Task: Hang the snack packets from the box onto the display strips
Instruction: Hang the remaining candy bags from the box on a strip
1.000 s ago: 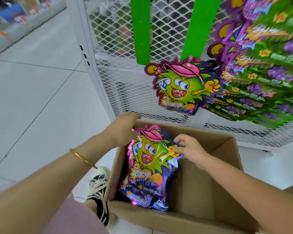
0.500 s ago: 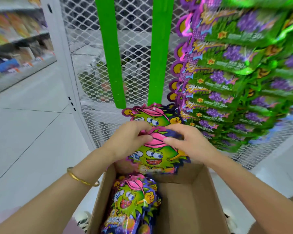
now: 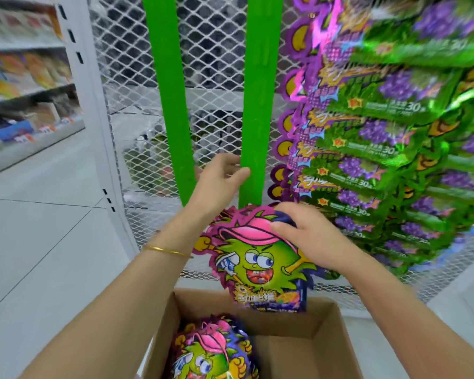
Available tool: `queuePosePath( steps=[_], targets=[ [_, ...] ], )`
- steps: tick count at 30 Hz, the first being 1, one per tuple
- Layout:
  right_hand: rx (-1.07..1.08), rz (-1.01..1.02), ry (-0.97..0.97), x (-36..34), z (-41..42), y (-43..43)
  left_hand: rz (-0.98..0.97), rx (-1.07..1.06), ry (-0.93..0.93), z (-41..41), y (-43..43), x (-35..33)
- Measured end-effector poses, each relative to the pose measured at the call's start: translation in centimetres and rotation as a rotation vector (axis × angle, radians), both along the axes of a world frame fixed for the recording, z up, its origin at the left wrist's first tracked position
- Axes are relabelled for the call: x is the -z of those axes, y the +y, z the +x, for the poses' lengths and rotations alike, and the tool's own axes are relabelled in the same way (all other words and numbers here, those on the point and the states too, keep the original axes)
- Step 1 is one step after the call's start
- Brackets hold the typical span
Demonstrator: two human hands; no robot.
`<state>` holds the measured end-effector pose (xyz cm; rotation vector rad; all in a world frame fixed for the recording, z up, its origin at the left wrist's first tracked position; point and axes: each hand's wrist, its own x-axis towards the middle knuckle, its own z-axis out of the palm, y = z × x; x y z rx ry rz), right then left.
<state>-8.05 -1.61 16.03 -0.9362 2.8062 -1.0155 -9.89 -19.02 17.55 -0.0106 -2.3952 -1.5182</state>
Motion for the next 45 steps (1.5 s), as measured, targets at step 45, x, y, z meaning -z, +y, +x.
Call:
queuePosePath(
  steps=[45],
  targets=[
    [0.395,-0.042,0.577,4.0,2.1,-1.7,-0.181,-0.142,0.113,6.3,-3.3,3.9]
  ],
)
